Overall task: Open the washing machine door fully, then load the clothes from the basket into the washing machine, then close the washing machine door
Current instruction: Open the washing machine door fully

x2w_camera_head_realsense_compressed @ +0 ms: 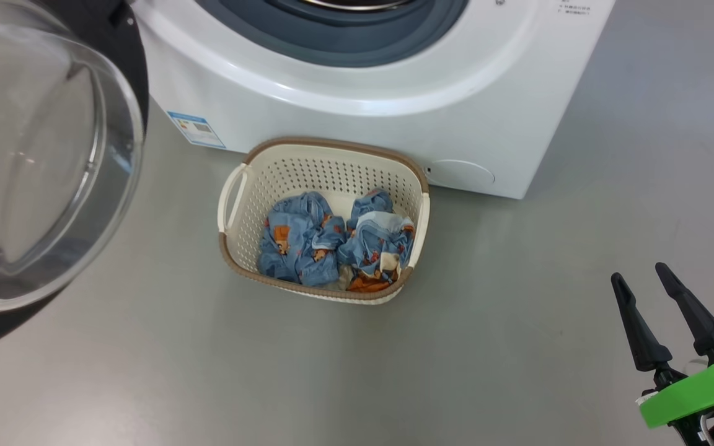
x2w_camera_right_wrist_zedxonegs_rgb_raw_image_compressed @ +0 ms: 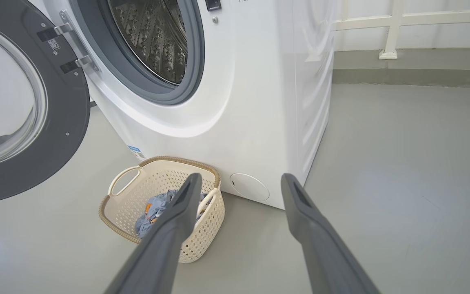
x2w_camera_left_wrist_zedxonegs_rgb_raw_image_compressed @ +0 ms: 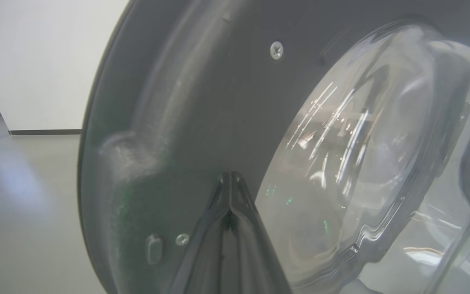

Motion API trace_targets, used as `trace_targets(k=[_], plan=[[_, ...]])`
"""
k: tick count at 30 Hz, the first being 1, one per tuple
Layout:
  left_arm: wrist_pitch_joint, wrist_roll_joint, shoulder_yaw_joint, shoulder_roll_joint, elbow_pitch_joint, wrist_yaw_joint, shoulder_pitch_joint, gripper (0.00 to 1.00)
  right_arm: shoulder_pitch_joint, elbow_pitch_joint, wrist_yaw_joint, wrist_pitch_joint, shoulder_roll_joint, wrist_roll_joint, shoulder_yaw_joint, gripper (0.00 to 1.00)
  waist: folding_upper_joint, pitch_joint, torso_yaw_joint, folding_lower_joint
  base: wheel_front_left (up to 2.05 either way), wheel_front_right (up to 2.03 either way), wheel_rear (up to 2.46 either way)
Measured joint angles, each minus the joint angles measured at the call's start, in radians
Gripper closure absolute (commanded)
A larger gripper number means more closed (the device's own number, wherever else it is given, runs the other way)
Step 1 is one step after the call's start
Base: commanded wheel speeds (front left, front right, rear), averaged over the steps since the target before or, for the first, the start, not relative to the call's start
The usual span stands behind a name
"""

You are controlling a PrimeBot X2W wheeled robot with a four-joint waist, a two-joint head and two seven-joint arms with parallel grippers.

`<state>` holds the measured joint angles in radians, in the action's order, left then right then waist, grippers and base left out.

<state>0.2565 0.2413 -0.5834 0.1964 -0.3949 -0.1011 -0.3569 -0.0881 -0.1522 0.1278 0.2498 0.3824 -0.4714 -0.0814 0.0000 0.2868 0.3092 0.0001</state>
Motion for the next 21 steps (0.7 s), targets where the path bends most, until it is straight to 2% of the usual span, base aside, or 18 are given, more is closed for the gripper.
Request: trace_targets(k=[11,21], plan=[[0.000,-0.035,-0.080,0.007,-0.044,-0.014,-0.058,1.00,-0.020,0.007,0.000,0.000,0.022,-0.006,0.000,0.00,0.0000,0.059,-0.021,0.0000,0.00,0.00,0.00],[0.000,-0.046,-0.110,-0.021,-0.015,-0.058,-0.090,1.00,-0.058,0.012,0.000,0.000,0.035,-0.007,-0.005,0.00,0.0000,0.101,-0.031,0.0000,0.00,0.00,0.00]])
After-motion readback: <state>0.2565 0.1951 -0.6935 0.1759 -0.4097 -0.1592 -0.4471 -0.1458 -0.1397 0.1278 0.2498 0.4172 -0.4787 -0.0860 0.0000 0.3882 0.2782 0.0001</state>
